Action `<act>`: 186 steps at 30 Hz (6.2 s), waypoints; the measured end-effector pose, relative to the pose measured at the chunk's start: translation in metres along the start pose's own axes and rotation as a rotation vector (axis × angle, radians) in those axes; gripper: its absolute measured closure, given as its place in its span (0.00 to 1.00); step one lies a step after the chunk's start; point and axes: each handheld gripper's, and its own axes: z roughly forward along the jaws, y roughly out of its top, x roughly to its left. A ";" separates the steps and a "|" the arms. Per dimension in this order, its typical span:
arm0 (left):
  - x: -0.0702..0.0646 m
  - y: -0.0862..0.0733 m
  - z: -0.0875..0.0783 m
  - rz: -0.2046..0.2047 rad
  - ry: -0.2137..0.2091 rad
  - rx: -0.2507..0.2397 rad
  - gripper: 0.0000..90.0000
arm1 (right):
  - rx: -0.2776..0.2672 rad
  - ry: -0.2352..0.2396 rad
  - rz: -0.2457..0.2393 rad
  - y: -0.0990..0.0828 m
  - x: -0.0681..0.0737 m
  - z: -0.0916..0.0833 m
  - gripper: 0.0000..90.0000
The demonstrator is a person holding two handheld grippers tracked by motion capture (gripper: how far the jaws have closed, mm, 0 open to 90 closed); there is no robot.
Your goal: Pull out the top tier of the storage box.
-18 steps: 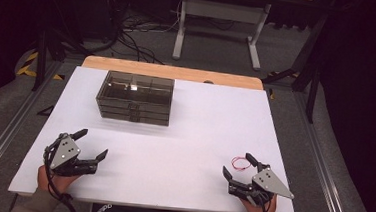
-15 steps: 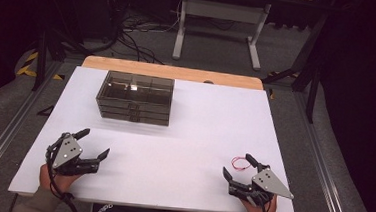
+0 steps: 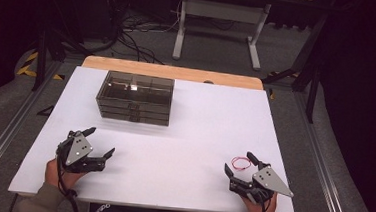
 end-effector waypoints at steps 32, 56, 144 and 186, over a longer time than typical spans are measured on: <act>0.006 0.044 0.071 0.073 0.144 -0.011 0.36 | 0.035 0.008 -0.020 -0.003 0.004 0.006 0.19; -0.004 0.044 0.095 0.274 0.338 0.004 0.79 | 0.045 0.018 -0.035 -0.005 0.005 0.008 0.19; 0.050 0.096 0.060 0.070 0.123 0.160 0.99 | 0.056 0.065 -0.101 -0.002 0.007 0.000 0.22; 0.068 0.082 0.072 -0.121 -0.125 0.334 0.99 | 0.086 0.078 -0.114 -0.005 0.006 0.000 0.24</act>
